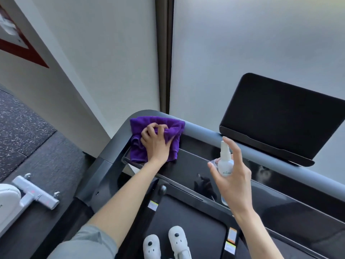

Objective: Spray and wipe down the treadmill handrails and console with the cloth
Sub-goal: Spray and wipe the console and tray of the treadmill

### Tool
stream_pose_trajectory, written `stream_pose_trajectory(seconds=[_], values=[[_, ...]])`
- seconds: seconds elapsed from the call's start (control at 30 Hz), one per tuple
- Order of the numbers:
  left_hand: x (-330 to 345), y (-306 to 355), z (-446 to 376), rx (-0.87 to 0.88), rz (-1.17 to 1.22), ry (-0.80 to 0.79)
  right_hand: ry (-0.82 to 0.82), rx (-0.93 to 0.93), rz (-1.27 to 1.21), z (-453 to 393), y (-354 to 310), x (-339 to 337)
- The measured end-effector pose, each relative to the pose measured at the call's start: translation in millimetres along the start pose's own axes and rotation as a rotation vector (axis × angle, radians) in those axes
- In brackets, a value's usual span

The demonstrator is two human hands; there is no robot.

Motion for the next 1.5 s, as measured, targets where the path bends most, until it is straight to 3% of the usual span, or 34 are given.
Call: stream_pose_trajectory(seconds=[0.13,0.37,0.5,0.73,1.1,1.5], values=[[-4.0,4.7,43.1,0.235,-0.113,-0.092,-0.047,0.005,0.018,3.5,2.2,7.7],[-36.7,-42.3,63.6,0.140,-0.144,-0.112,-0.117,-0.033,0.021,-6.0,-8.6,37.6],[-66.4,-45.3,46.7,0.110,0.101,-0.060,-0.144,-0.048,0.011,-9.3,-14.4,55.0],[-132.4,-73.2,32.1,-0.213,0.745,0.168,-0.234,-0.052,0.052,-20.4,-25.2,92.5],[-177.5,-156.3,41.5,-0.444,1.002,0.276,-0.468,-0.166,0.254,-40.5,-68.9,206.8],[-173.6,-161.6,45.8,-0.530,1.135,0.254,-0.474,-0.166,0.330,-47.1,-61.1,228.5]])
Point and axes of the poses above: each hand's wrist, its own z-axis away from the middle knuckle, its own x-axis out of the palm, y = z × x, the point moved 5 cm from there along -z, towards the middle knuckle, and after that the axes turned 5 degrees about y, right-handed, at the moved point
